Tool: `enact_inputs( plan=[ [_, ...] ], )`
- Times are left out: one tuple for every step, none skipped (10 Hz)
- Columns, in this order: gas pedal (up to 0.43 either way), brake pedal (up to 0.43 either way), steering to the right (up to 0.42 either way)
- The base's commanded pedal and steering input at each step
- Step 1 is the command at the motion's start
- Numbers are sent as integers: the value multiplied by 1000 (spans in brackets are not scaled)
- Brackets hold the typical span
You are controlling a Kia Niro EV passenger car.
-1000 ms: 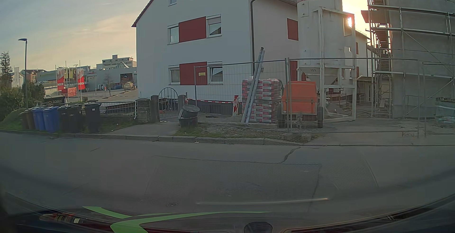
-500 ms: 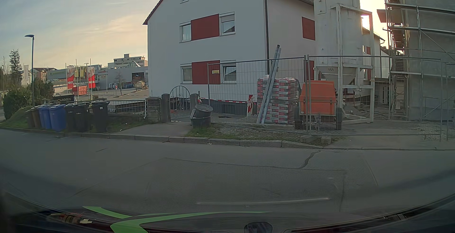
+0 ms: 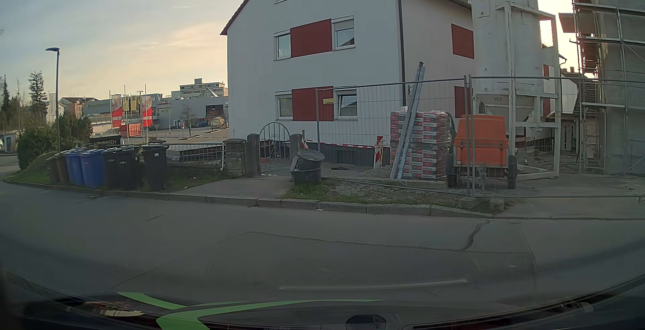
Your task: Follow the waypoints while adhering to traffic rules and regulations
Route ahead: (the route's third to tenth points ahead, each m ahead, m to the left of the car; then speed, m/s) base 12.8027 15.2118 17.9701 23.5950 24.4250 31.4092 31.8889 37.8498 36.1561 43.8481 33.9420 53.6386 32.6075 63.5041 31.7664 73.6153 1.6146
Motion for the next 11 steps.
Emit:
enact_inputs(
  plan=[
    [67,0,-417],
    [87,0,-450],
    [87,0,-494],
    [87,0,-528],
    [87,0,-548],
    [87,0,-577],
    [87,0,-600],
    [87,0,-606],
    [87,0,-606],
    [87,0,-606],
    [87,0,-604]
  ],
)
